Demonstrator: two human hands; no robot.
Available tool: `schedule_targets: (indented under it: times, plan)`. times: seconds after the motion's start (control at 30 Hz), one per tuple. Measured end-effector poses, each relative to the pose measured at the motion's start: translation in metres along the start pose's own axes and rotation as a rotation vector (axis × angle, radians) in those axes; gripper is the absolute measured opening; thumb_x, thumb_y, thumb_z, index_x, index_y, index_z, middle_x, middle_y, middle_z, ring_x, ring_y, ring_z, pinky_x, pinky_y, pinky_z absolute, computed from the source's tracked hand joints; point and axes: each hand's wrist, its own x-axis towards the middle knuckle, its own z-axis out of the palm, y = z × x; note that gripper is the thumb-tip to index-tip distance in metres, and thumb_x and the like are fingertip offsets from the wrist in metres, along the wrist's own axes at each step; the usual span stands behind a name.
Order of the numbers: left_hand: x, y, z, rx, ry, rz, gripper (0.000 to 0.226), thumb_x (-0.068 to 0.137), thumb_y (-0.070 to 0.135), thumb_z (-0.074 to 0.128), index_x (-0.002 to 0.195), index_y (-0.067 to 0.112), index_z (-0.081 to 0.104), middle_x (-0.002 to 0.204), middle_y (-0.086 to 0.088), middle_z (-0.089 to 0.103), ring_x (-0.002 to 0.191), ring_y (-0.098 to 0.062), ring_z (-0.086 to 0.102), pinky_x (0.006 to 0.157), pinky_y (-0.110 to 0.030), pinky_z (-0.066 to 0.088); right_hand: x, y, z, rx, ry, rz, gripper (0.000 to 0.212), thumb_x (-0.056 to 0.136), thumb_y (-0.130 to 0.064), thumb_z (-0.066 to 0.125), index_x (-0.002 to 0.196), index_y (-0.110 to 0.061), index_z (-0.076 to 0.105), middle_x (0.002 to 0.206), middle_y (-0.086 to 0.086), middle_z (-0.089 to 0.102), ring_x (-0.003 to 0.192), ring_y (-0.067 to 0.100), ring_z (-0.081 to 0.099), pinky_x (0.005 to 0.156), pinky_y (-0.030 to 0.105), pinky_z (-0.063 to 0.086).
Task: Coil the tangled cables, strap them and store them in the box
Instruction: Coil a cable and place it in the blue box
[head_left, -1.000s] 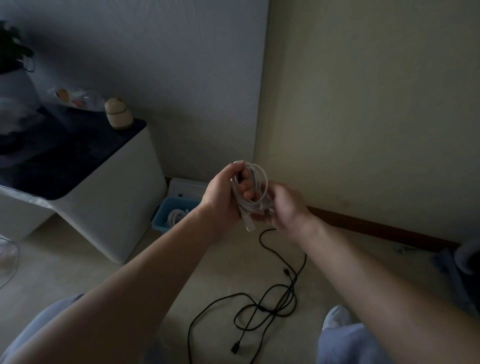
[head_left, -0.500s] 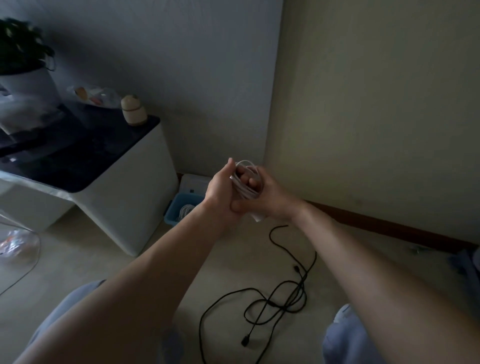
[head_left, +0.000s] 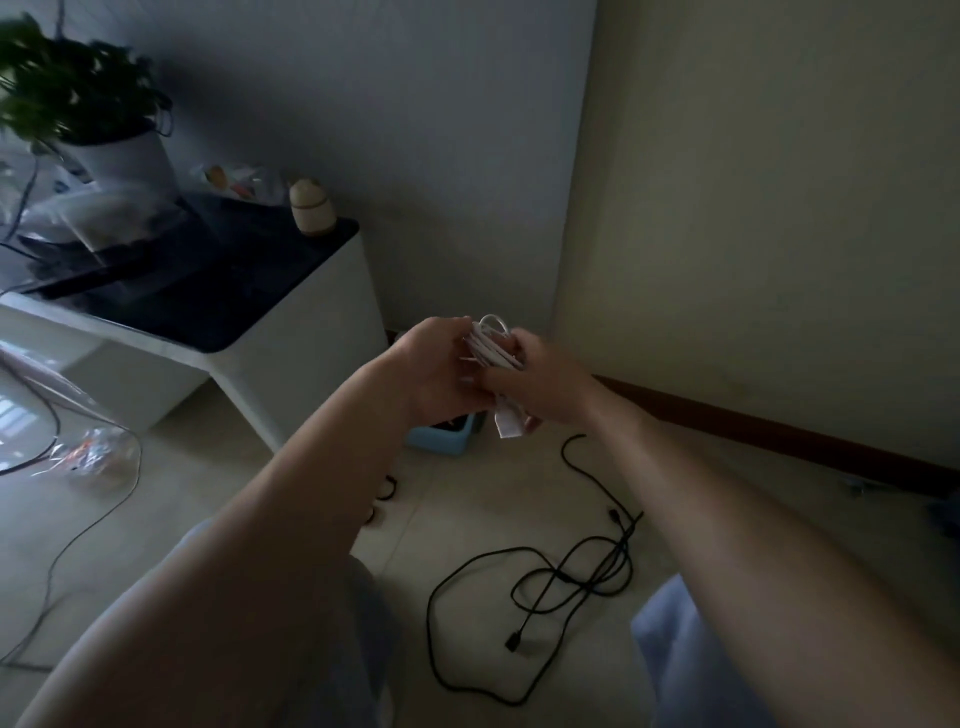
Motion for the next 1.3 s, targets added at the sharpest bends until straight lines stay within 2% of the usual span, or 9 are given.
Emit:
schedule_targets:
  times: [0.1, 0.23, 0.47, 0.57, 0.67, 0.77, 0.83, 1.17, 1.3]
  plan:
    - [0.001, -0.003, -0.009, 0.268, 0.177, 0.060, 0.033, 0.105, 0.040, 0.043, 0.097, 0.015, 0.063, 0.079, -0.005, 0.062, 0.063, -0.018, 0.061, 0.066, -0.032, 0.053, -0.005, -0.004, 0.007, -0.059, 0.011, -0.004, 0.039, 0.086, -0.045, 0.070, 0.112, -0.020, 0.055, 0.092, 0.001, 0.067, 0.076, 0.021, 0.069, 0.064, 0.050, 0.062]
    - [-0.001, -0.011, -0.017, 0.183, 0.112, 0.101, 0.036, 0.107, 0.032, 0.045, 0.116, 0.003, 0.063, 0.087, -0.011, 0.069, 0.068, -0.019, 0.069, 0.056, -0.032, 0.060, -0.010, -0.007, 0.016, 0.011, -0.017, 0.025, 0.032, 0.090, -0.032, 0.070, 0.113, -0.016, 0.055, 0.095, 0.012, 0.069, 0.079, 0.033, 0.073, 0.061, 0.056, 0.061]
    - [0.002, -0.024, -0.038, 0.180, 0.236, 0.213, 0.032, 0.090, 0.033, 0.075, 0.086, 0.001, 0.070, 0.072, -0.011, 0.071, 0.058, -0.021, 0.072, 0.050, -0.027, 0.057, -0.005, 0.003, 0.028, -0.012, -0.018, 0.080, 0.022, 0.087, -0.043, 0.069, 0.097, -0.026, 0.059, 0.078, -0.002, 0.064, 0.069, 0.017, 0.065, 0.043, 0.023, 0.046]
    - [0.016, -0.032, -0.048, 0.421, 0.388, 0.221, 0.045, 0.094, 0.049, 0.060, 0.086, 0.006, 0.072, 0.076, -0.010, 0.076, 0.064, -0.027, 0.075, 0.047, -0.026, 0.053, 0.001, 0.015, 0.035, -0.039, -0.001, 0.106, 0.032, 0.080, -0.057, 0.071, 0.088, -0.028, 0.061, 0.073, -0.005, 0.065, 0.062, 0.014, 0.063, 0.039, 0.019, 0.040]
    - [0.040, -0.048, -0.064, 0.633, 0.444, 0.148, 0.046, 0.101, 0.040, 0.040, 0.092, 0.005, 0.070, 0.079, -0.012, 0.076, 0.064, -0.029, 0.073, 0.049, -0.025, 0.050, 0.013, 0.034, 0.040, -0.091, 0.037, 0.145, 0.026, 0.083, -0.048, 0.072, 0.087, -0.025, 0.062, 0.079, -0.004, 0.066, 0.071, 0.017, 0.064, 0.045, 0.021, 0.041]
    - [0.066, -0.082, -0.090, 0.848, 0.409, 0.009, 0.028, 0.100, 0.026, 0.043, 0.094, 0.007, 0.062, 0.070, -0.003, 0.074, 0.053, -0.021, 0.069, 0.050, -0.024, 0.047, 0.023, 0.059, 0.043, -0.096, 0.068, 0.229, 0.026, 0.080, -0.046, 0.071, 0.093, -0.024, 0.064, 0.082, -0.005, 0.067, 0.078, 0.018, 0.066, 0.056, 0.025, 0.044]
    - [0.085, -0.108, -0.110, 0.906, 0.396, -0.081, 0.024, 0.098, 0.022, 0.043, 0.093, 0.008, 0.062, 0.061, 0.001, 0.072, 0.050, -0.019, 0.068, 0.049, -0.022, 0.045, 0.026, 0.078, 0.046, -0.031, 0.077, 0.295, 0.024, 0.079, -0.044, 0.070, 0.093, -0.026, 0.063, 0.084, -0.003, 0.068, 0.071, 0.013, 0.065, 0.049, 0.021, 0.045]
    - [0.168, -0.211, -0.161, 1.277, 0.364, -0.288, 0.021, 0.084, 0.009, 0.045, 0.084, 0.008, 0.066, 0.090, -0.012, 0.075, 0.078, -0.028, 0.072, 0.068, -0.031, 0.054, 0.038, 0.191, 0.108, -0.031, -0.013, 0.546, 0.039, 0.074, -0.051, 0.066, 0.105, -0.027, 0.063, 0.094, -0.002, 0.068, 0.078, 0.013, 0.065, 0.052, 0.022, 0.041]
    - [0.187, -0.231, -0.178, 1.413, 0.454, -0.288, 0.036, 0.085, 0.015, 0.042, 0.115, 0.009, 0.063, 0.119, -0.016, 0.065, 0.105, -0.035, 0.064, 0.084, -0.038, 0.050, 0.042, 0.227, 0.148, -0.077, -0.125, 0.591, 0.048, 0.076, -0.054, 0.061, 0.113, -0.024, 0.060, 0.102, 0.000, 0.065, 0.085, 0.015, 0.061, 0.059, 0.026, 0.041]
